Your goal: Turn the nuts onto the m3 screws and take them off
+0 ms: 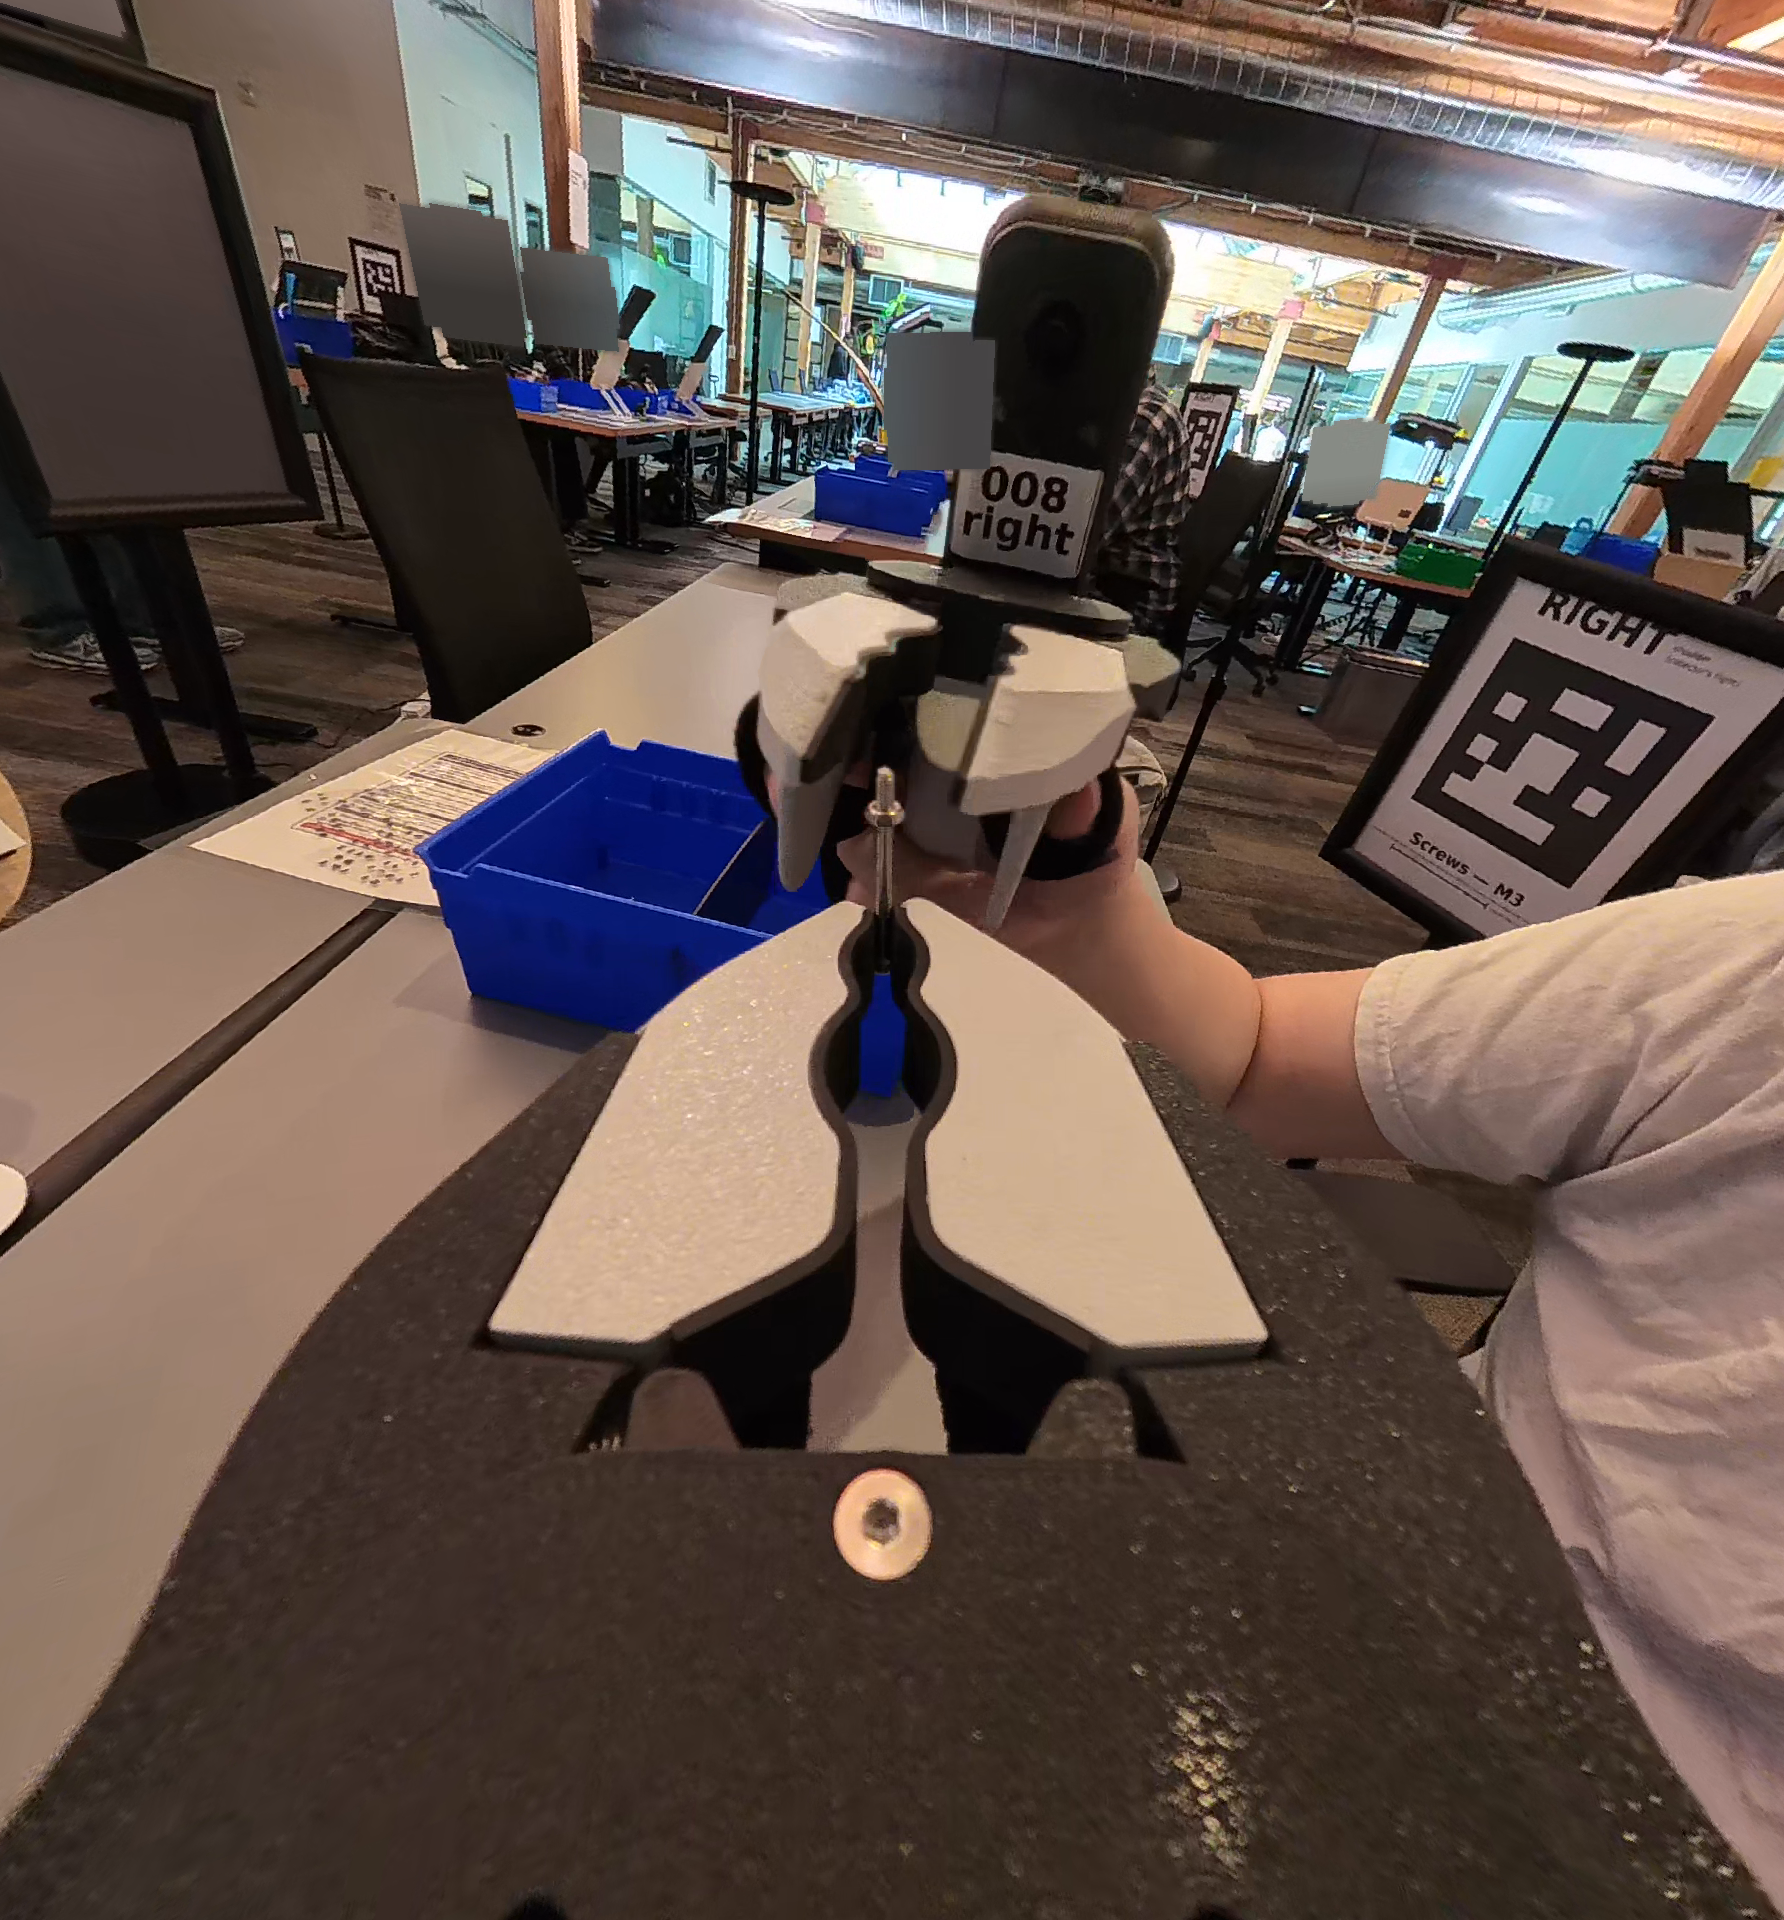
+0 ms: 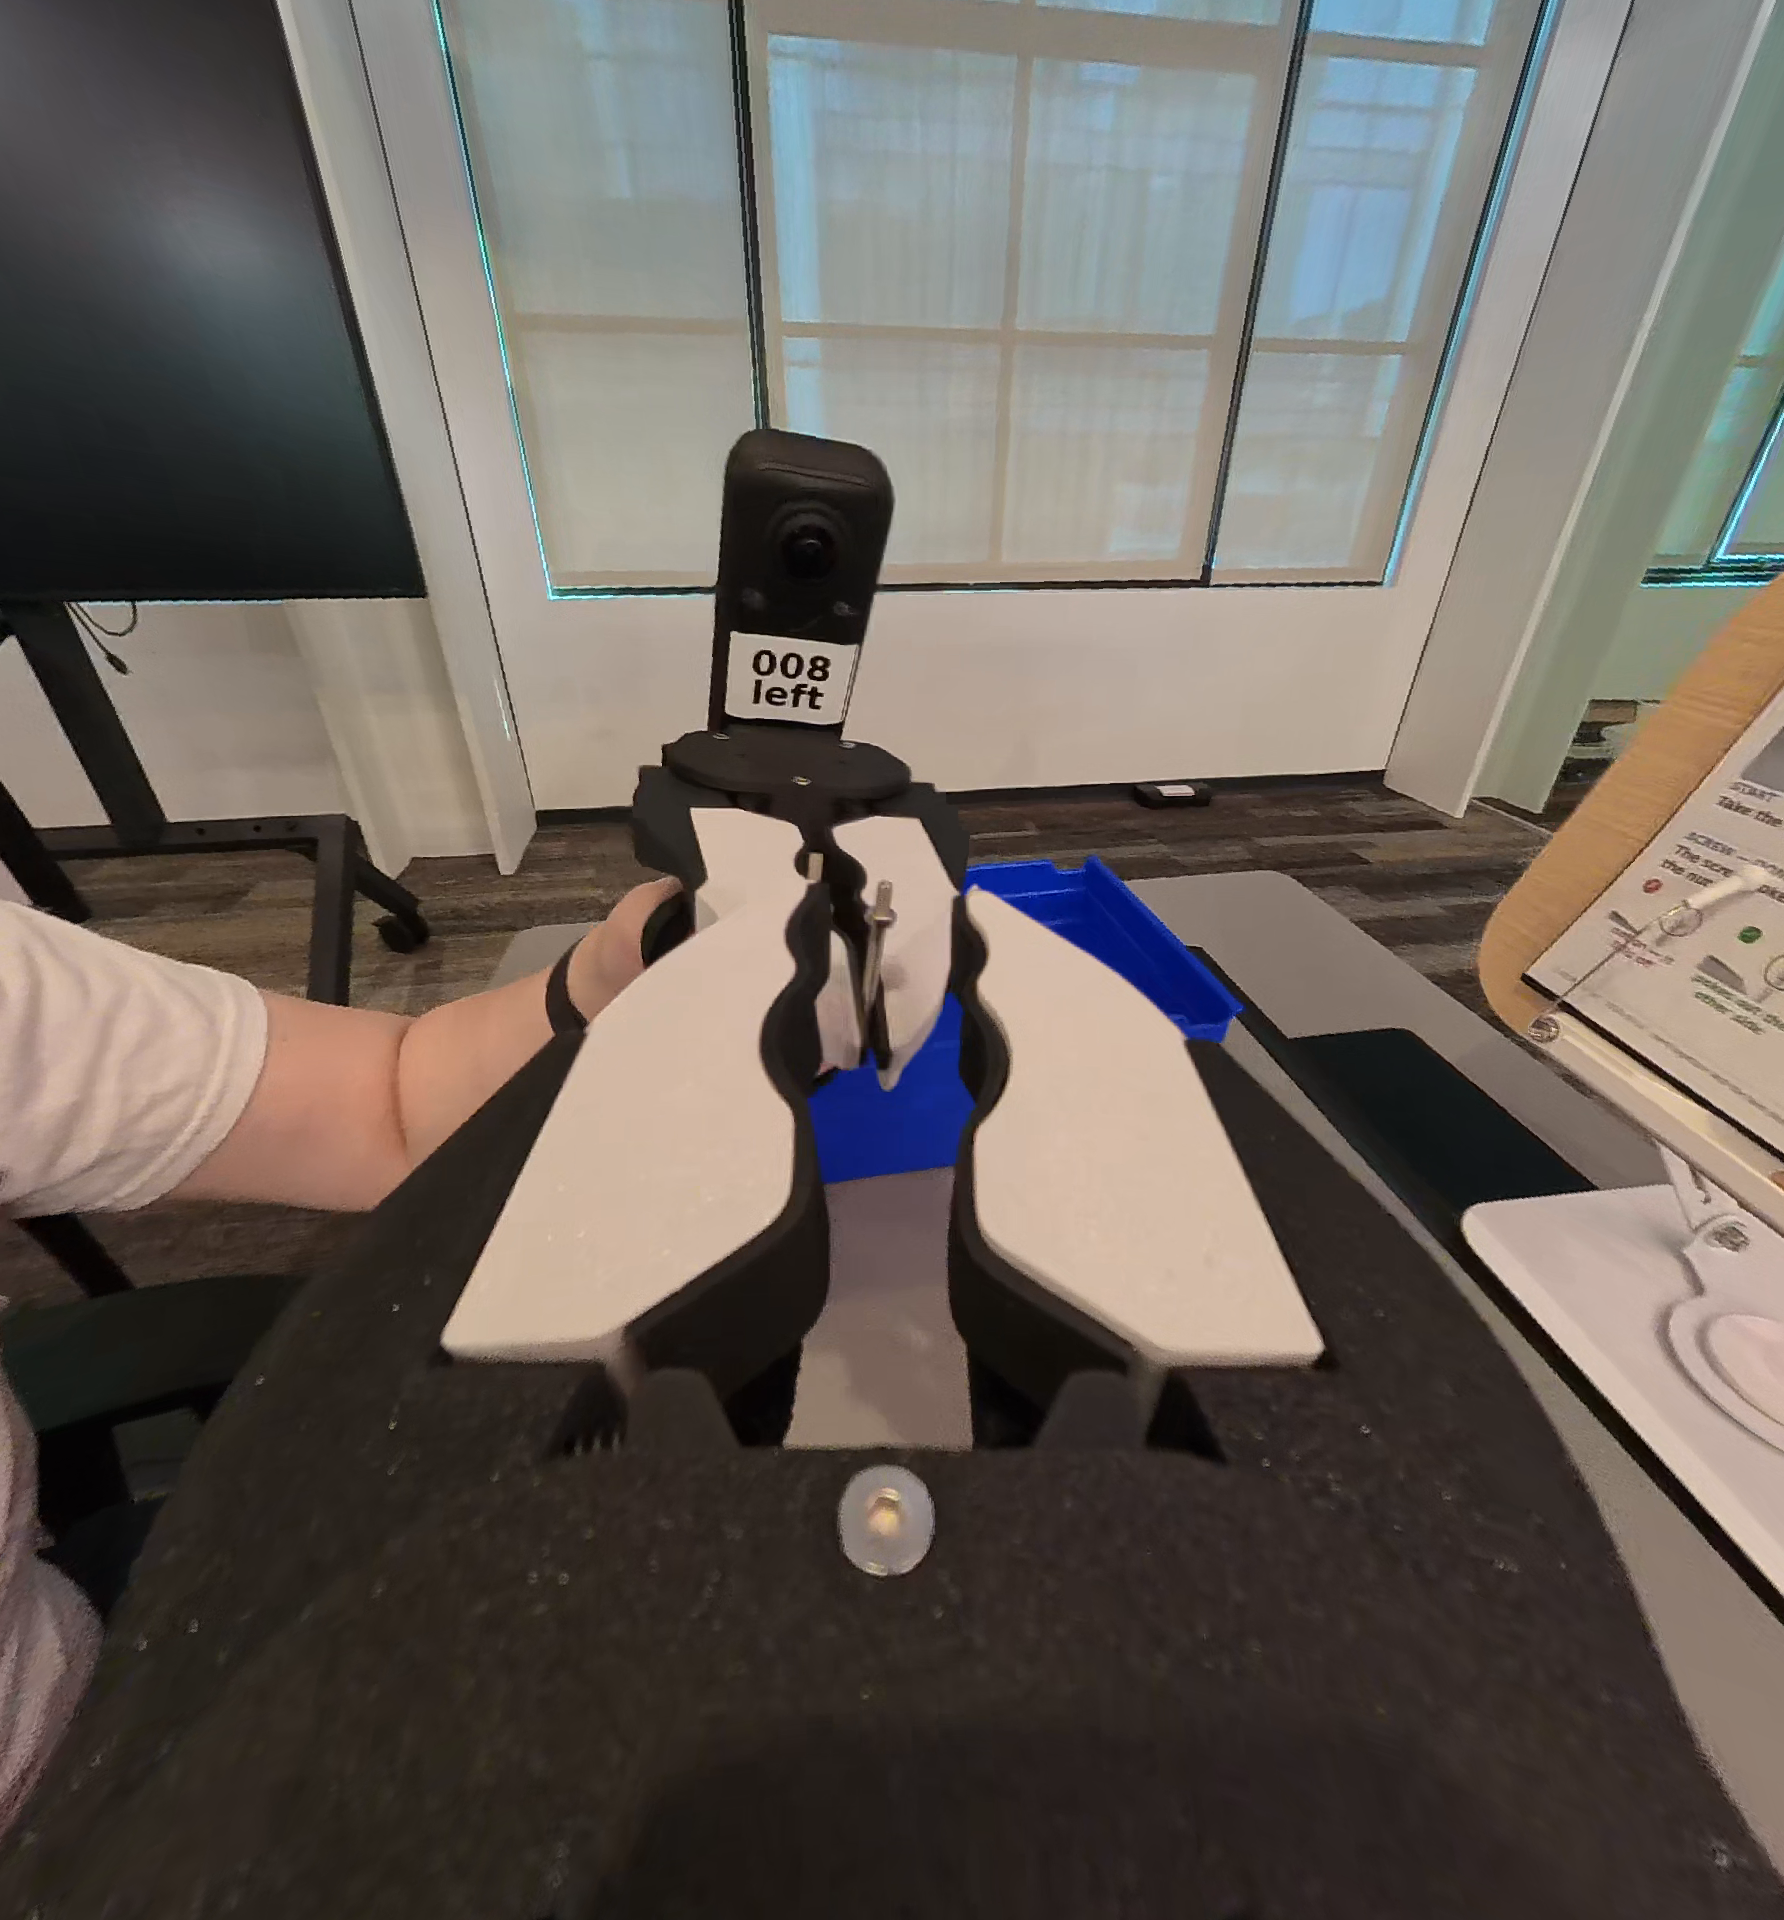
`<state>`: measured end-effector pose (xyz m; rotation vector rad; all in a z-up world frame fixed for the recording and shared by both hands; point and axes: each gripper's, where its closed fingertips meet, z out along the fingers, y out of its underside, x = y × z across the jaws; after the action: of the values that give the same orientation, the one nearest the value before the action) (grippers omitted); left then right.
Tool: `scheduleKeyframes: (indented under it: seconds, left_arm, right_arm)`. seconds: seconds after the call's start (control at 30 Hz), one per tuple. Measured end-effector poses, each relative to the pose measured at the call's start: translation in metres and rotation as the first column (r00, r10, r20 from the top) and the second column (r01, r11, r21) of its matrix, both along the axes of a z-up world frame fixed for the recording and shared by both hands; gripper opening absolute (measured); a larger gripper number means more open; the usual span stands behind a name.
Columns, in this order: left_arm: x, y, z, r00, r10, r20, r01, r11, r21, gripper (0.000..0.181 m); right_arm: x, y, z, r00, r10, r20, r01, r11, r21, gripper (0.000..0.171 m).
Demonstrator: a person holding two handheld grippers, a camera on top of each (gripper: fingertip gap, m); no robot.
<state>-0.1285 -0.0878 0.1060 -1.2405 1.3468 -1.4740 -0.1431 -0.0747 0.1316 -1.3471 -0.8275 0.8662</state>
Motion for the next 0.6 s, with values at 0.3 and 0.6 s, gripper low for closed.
scheduleKeyframes:
  seconds: [0.3,0.6]
  left_arm:
    - [-0.003,-0.002,0.005,1.0,-0.014,0.016,0.014,1.0,-0.012,0.002]
    - [0.001,-0.005,0.001,1.0,-0.016,-0.001,0.016,1.0,0.006,0.002]
  right_arm:
    - [0.01,0.009,-0.004,0.999,-0.043,0.019,0.043,0.999,-0.005,0.02]
    - [0.0,0.004,-0.006,0.999,-0.015,0.034,0.014,1.0,0.013,0.024]
